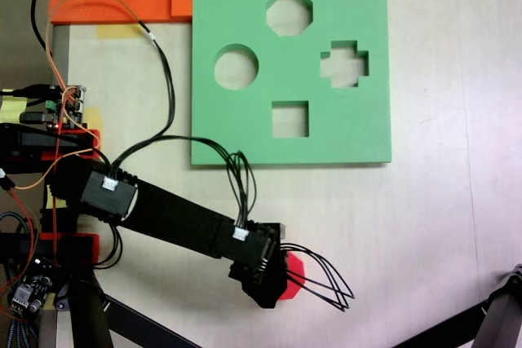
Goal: Put the octagonal pillar block into the corresponding hole
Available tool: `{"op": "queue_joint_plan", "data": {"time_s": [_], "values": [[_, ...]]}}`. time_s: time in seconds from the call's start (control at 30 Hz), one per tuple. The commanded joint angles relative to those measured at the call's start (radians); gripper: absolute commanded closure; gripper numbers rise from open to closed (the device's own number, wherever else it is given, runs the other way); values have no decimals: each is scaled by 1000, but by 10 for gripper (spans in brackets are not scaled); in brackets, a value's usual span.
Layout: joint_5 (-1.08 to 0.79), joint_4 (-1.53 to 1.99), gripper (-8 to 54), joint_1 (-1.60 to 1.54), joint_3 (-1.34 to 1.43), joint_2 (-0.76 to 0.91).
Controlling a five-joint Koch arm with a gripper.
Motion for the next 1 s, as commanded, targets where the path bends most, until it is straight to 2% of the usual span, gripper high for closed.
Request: {"op": "queue_joint_plan", "data": {"time_s": [0.0, 0.37, 0.43, 0.53, 0.63, 0.83, 0.9, 0.97], "values": [[9, -51, -67, 8, -40, 0], [-8, -87, -64, 5, -34, -115], [5, -74, -20, 2, -23, -123], [55, -14, 131, 3, -15, -123], [120, 58, 128, 3, -15, -121], [127, 144, 138, 3, -14, -158], [126, 155, 160, 2, 0, -170], [126, 158, 213, 2, 17, -167]]}}
